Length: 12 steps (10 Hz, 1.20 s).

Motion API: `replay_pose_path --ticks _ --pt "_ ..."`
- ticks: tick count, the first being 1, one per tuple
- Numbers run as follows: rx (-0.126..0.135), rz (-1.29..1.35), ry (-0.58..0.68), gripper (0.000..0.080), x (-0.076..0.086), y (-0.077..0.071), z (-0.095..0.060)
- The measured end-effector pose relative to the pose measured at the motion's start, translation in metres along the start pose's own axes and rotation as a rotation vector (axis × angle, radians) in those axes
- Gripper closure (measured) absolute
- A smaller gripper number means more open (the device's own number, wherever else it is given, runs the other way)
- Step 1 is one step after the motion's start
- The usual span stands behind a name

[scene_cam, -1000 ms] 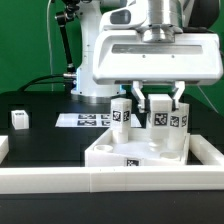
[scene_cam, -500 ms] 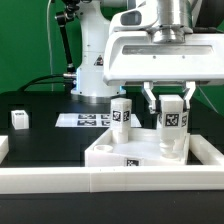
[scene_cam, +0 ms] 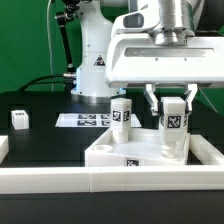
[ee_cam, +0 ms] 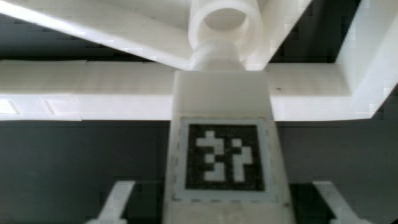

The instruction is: Assemble square table

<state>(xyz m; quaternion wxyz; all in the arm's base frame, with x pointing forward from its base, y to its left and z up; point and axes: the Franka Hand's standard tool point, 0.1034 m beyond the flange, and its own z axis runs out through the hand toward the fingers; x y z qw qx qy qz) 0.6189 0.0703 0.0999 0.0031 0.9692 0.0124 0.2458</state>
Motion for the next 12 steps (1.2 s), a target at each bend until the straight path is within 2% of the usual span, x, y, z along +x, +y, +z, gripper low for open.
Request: replay_pose_path --ticks 12 --pt "-0.002 -0.019 -0.014 0.0509 -0.013 -0.008 0.010"
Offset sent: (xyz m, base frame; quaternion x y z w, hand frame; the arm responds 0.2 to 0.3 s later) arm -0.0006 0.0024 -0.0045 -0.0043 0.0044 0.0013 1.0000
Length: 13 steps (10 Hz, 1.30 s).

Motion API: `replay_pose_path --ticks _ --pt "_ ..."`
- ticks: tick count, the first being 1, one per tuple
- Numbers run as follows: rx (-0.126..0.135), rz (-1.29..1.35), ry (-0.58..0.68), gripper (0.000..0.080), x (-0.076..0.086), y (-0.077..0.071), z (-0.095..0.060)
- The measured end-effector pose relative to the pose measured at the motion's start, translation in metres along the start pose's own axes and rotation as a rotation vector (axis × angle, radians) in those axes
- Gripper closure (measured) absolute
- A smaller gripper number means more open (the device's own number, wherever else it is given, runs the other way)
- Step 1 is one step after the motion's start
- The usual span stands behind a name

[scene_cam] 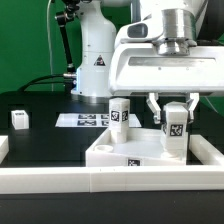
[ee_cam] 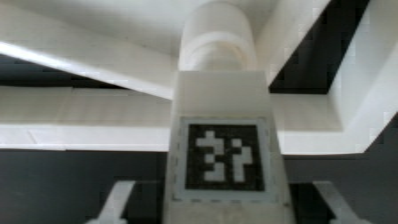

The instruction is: Assemble square table

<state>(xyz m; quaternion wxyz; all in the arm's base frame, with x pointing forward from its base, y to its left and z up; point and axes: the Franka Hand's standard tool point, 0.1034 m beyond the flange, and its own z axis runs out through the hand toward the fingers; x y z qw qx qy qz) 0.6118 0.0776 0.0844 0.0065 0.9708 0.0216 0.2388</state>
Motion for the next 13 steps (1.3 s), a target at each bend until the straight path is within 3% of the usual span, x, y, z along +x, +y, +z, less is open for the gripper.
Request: replay_pose_path --ticks 3,9,10,11,12,13 --pt "-0.006 -0.006 0.005 0.0509 -0.0065 -0.0004 0.0063" --pt "-0.020 -0.018 0.069 0.0509 -0.0033 -0.0027 0.0089" --pt "-0.020 -0.018 0.069 0.0335 -0.0033 -0.0026 0.0089" --pt "-0.020 -0.018 0.069 0.0217 -0.0034 -0.0025 0.0089" --pt "-0.020 -0.018 0.069 0.0217 -0.0034 -0.0025 0.0089" --pt "-0.020 -0.018 0.069 0.0163 -0.0034 -0.0024 0.0090"
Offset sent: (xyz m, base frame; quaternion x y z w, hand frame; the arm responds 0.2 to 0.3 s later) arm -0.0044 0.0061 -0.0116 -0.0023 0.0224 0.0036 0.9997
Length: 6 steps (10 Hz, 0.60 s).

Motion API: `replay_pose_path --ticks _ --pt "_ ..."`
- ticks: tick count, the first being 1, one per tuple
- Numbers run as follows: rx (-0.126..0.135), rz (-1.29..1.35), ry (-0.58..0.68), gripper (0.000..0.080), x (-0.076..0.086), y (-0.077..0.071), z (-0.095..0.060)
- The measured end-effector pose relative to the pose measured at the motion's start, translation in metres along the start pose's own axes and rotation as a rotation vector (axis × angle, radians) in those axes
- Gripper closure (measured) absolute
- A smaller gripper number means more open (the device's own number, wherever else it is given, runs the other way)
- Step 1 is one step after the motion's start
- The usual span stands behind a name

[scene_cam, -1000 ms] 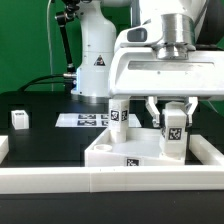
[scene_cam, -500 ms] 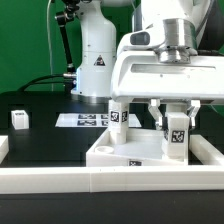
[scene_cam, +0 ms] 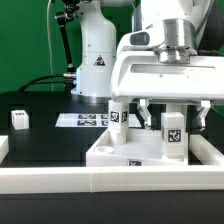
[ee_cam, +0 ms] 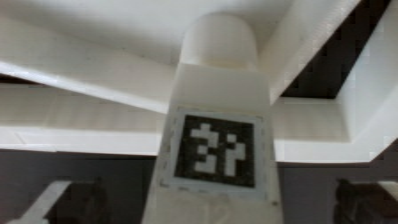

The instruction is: Assemble square table

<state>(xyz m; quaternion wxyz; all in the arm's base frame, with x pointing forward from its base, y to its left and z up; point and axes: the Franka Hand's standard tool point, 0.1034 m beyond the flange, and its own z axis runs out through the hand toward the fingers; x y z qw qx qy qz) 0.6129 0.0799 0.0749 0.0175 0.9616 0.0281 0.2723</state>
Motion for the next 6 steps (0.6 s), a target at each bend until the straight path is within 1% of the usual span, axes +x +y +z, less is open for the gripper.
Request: replay_pose_path --ticks 3,5,6 --pt "-0.001 -0.001 0.001 0.0150 0.001 0.001 -0.001" --pt "-0.004 0.008 0.014 0.0150 0.009 0.009 -0.008" --pt "-0.002 0.013 0.010 0.0150 0.012 0.011 -0.010"
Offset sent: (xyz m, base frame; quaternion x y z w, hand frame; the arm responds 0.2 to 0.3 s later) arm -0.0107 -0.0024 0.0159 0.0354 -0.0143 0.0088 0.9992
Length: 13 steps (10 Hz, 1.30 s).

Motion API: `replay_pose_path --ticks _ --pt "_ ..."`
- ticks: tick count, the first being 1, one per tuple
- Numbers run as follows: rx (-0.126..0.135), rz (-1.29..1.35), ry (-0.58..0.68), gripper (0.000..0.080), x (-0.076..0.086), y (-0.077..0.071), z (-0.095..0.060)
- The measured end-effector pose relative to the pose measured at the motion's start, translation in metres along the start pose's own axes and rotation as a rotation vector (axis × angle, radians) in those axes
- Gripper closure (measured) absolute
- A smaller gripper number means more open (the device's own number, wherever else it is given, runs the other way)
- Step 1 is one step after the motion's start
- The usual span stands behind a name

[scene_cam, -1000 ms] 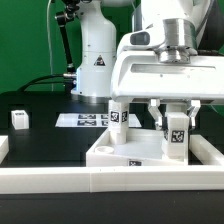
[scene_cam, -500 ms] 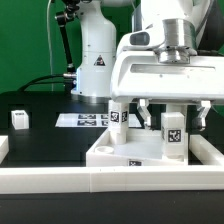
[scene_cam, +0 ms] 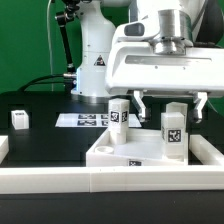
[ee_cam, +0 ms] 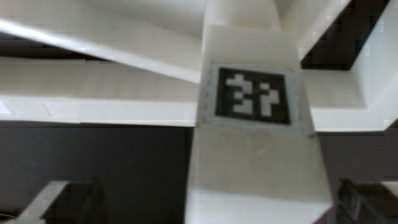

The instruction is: Assemble square table

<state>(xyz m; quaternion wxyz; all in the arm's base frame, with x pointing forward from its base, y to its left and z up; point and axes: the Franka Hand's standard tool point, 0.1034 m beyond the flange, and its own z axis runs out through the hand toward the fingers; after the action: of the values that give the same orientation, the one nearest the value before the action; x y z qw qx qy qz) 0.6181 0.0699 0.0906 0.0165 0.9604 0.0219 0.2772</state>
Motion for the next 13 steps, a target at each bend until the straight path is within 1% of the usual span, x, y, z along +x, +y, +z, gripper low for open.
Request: replay_pose_path --ticks 1,2,3,4,5,6,7,8,9,11,12,13 --pt "0.011 0.003 -0.030 0.0150 0.000 -0.002 -0.001" --pt "0.009 0.003 -0.025 0.0150 0.001 -0.002 -0.001" --pt "0.015 0.005 -0.049 0.0150 -0.002 -0.003 0.000" --pt "0.041 0.014 -0.140 0.0150 -0.007 -0.009 0.001" --pt "0.064 0.021 -0.219 0.0150 -0.006 -0.013 0.001" --pt "0.077 0.026 -0.280 0.0150 -0.003 -0.012 0.001" --pt "0.087 0.032 -0.336 0.0150 -0.004 -0.009 0.001" --pt "0.103 0.036 -0.422 0.0150 -0.008 -0.007 0.001" --pt "0.108 0.033 -0.483 0.0150 -0.008 -0.001 0.002" --pt "0.109 0.042 -0.525 0.0150 -0.012 0.005 0.005" --pt "0.106 0.053 -0.524 0.0150 -0.012 0.006 0.006" --pt "0.102 0.072 -0.525 0.0150 -0.012 0.004 0.006"
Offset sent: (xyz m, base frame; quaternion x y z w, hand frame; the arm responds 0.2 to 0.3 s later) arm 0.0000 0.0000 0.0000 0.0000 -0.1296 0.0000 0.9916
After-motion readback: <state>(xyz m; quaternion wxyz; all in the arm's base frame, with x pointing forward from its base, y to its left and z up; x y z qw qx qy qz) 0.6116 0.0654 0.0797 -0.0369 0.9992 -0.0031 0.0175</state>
